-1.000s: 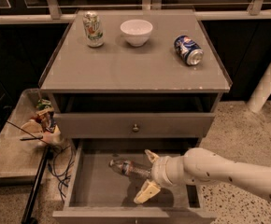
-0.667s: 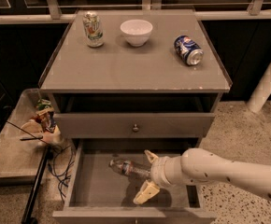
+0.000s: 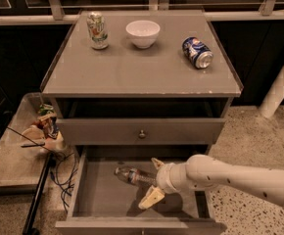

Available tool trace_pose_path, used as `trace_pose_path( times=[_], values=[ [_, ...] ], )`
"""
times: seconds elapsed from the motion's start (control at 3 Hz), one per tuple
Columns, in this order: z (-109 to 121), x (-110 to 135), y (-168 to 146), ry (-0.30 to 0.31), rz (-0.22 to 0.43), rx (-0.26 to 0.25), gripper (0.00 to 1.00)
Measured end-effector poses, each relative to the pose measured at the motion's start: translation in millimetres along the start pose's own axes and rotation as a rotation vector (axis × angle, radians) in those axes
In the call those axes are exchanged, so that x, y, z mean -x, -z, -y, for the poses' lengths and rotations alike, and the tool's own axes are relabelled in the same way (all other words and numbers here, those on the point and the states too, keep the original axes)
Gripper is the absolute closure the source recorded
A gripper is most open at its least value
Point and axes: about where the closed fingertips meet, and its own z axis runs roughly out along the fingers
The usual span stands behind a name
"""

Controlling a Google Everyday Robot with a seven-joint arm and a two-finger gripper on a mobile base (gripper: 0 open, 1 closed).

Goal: Pick water bottle from middle drawer and place on counter

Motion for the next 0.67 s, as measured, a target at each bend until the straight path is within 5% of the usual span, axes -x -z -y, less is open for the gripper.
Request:
trace_pose_path(
  times=[0.67],
  values=[
    [23, -31, -35, -0.074, 0.043, -0.020, 0.00]
  ],
)
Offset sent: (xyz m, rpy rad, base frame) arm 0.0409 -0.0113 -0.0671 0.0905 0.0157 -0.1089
